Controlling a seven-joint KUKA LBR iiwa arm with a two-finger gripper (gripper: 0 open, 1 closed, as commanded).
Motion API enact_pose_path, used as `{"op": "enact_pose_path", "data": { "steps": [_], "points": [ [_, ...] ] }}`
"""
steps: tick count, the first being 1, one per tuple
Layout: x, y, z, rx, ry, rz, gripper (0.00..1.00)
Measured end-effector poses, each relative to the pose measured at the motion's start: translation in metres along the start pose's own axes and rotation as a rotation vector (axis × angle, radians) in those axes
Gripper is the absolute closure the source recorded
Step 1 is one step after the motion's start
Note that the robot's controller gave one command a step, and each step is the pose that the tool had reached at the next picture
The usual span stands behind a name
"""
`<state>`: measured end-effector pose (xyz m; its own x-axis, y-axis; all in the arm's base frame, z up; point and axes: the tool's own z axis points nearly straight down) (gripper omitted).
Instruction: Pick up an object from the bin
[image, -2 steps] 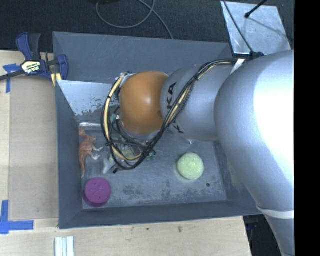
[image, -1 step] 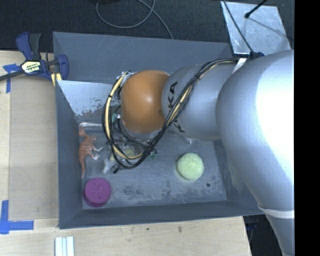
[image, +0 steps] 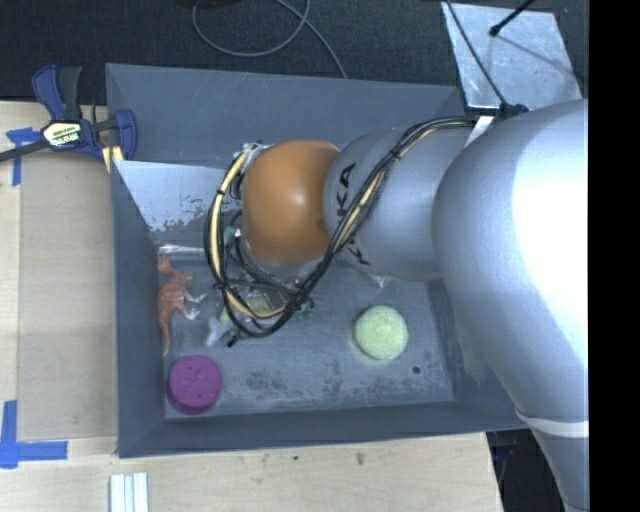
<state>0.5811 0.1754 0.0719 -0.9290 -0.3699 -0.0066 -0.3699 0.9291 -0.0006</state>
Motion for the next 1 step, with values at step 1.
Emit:
{"op": "enact_pose_path", "data": {
  "steps": [1],
  "points": [
    [0.0009, 0.0004, -0.0057, -0.001, 0.005, 0.001, 1.00]
  ]
}}
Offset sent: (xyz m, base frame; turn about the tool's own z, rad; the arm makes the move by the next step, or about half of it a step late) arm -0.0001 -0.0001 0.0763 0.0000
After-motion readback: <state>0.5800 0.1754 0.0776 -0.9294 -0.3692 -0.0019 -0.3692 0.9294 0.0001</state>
